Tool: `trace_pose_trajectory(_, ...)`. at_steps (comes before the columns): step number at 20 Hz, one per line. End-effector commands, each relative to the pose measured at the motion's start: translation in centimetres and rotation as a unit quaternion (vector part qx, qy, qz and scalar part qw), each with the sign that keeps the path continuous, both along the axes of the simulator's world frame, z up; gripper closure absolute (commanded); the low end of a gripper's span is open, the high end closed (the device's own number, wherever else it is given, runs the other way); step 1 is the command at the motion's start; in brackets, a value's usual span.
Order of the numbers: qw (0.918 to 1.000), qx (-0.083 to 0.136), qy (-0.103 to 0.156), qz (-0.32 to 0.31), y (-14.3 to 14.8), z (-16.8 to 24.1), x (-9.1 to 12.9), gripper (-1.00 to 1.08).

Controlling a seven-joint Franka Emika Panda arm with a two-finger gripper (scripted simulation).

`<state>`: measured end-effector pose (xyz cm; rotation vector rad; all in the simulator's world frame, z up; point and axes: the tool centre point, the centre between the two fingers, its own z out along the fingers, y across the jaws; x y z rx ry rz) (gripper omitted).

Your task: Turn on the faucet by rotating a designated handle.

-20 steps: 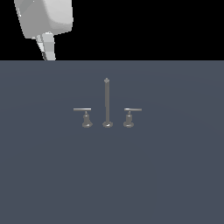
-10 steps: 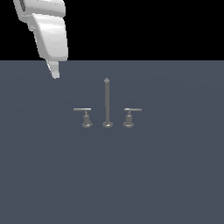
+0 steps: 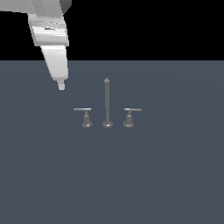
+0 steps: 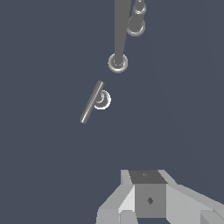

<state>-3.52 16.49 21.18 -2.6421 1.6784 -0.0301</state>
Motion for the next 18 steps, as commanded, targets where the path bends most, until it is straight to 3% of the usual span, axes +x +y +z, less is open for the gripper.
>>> trace_pose_trajectory(1,0.9998,0.000,0.001,-0.022,0.1,-1.2,1.2,1.08)
trace_pose_trajectory(8,0.9956,-0.001,0.004,-0.093,-0.1,-5.2,5.0,1.08)
trace_pose_trajectory(18,0.9828,0.000,0.008,-0.185,-1.2,-10.1,9.8,1.08)
